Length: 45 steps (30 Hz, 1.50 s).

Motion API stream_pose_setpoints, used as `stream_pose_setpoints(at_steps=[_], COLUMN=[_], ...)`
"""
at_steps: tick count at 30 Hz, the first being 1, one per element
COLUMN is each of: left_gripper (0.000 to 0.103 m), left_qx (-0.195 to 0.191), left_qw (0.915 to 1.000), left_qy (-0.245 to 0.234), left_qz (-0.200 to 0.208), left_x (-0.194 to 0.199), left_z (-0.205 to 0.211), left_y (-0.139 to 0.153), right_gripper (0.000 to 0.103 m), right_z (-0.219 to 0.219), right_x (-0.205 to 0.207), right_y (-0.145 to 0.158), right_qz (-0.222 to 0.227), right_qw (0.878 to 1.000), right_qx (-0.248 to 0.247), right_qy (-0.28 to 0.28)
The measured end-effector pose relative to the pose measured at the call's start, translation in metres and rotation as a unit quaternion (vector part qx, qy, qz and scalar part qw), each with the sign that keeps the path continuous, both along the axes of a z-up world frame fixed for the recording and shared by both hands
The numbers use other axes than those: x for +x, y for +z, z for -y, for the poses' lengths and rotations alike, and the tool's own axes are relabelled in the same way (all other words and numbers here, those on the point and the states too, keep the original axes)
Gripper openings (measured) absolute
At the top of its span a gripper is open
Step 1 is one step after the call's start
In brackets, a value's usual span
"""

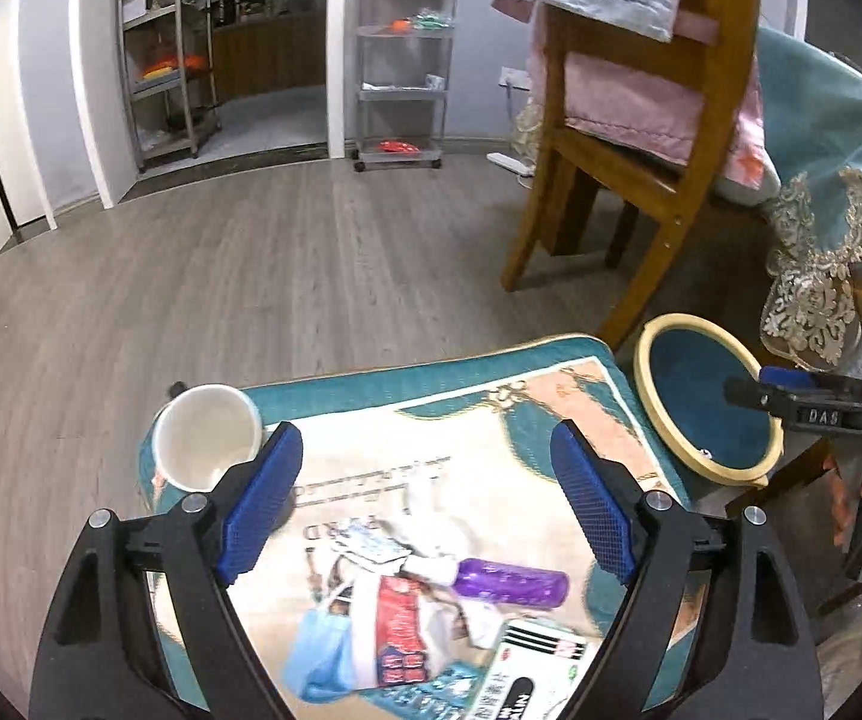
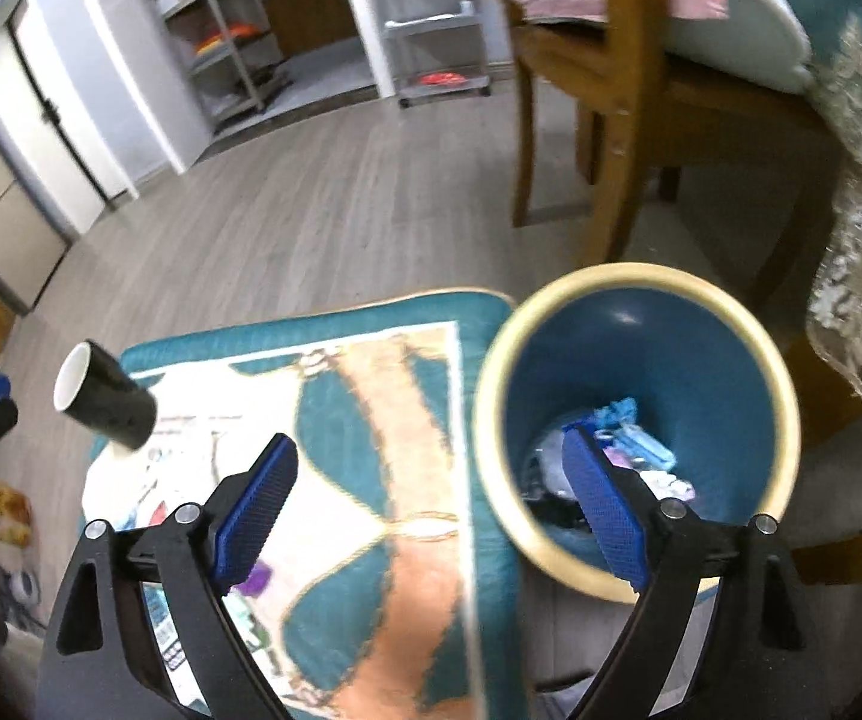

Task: Collect trash
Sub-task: 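Move both tools back over the cushion toward the purple bottle, then grasp the blue face mask with the left tool while the right tool grasps the purple spray bottle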

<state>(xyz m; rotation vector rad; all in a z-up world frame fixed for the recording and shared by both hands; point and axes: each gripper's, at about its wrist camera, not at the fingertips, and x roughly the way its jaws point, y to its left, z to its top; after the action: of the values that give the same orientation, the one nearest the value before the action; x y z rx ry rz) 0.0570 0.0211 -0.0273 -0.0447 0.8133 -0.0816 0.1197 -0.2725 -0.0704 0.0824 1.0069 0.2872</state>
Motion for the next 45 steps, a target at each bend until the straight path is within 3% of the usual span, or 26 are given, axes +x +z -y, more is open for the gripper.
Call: stream_pose_setpoints(at_steps=[4,8,12,15,27,29,31,34,38,41,45], left_gripper=[0.083,0.083,0.083,0.083,0.083,0.083,0.083,0.075,0.054,0.052,0.048], left_qx=[-0.005,0.025,0.007,0.015,0.024,0.025,0.028,0.038,0.033,0.025,0.048], left_qw=[0.9999,0.9992,0.9982,0.9971,0.9919,0.9884,0.9811,0.9704,0.9582,0.9514,0.9398], left_qy=[0.003,-0.001,0.012,0.016,0.011,0.005,-0.004,-0.008,-0.012,-0.02,-0.019], left_qz=[-0.009,-0.031,-0.059,-0.072,-0.124,-0.15,-0.191,-0.238,-0.284,-0.306,-0.338], left_x=[-0.002,-0.003,-0.003,-0.003,0.003,0.003,0.005,0.005,0.003,0.001,-0.002], left_z=[-0.015,-0.023,-0.038,-0.044,-0.047,-0.045,-0.043,-0.042,-0.045,-0.042,-0.043], left_y=[-0.004,-0.018,-0.026,-0.032,-0.052,-0.063,-0.08,-0.101,-0.124,-0.135,-0.153], right_gripper=[0.091,0.091,0.091,0.091,0.091,0.086,0.074,0.069,0.067,0.067,0.063], right_z=[-0.03,-0.067,-0.094,-0.11,-0.162,-0.166,-0.169,-0.173,-0.176,-0.176,-0.178], right_x=[-0.005,-0.012,-0.016,-0.018,-0.042,-0.044,-0.047,-0.051,-0.055,-0.056,-0.055], right_y=[-0.008,-0.025,-0.039,-0.05,-0.083,-0.089,-0.096,-0.102,-0.103,-0.106,-0.108], right_qz=[-0.008,-0.027,-0.033,-0.049,-0.066,-0.074,-0.086,-0.095,-0.093,-0.092,-0.085], right_qw=[1.0,0.997,0.994,0.991,0.968,0.964,0.96,0.957,0.956,0.958,0.961], right_qx=[0.009,0.0,-0.019,-0.019,-0.065,-0.072,-0.077,-0.081,-0.085,-0.081,-0.076], right_qy=[0.028,0.075,0.107,0.124,0.234,0.244,0.255,0.263,0.265,0.259,0.253])
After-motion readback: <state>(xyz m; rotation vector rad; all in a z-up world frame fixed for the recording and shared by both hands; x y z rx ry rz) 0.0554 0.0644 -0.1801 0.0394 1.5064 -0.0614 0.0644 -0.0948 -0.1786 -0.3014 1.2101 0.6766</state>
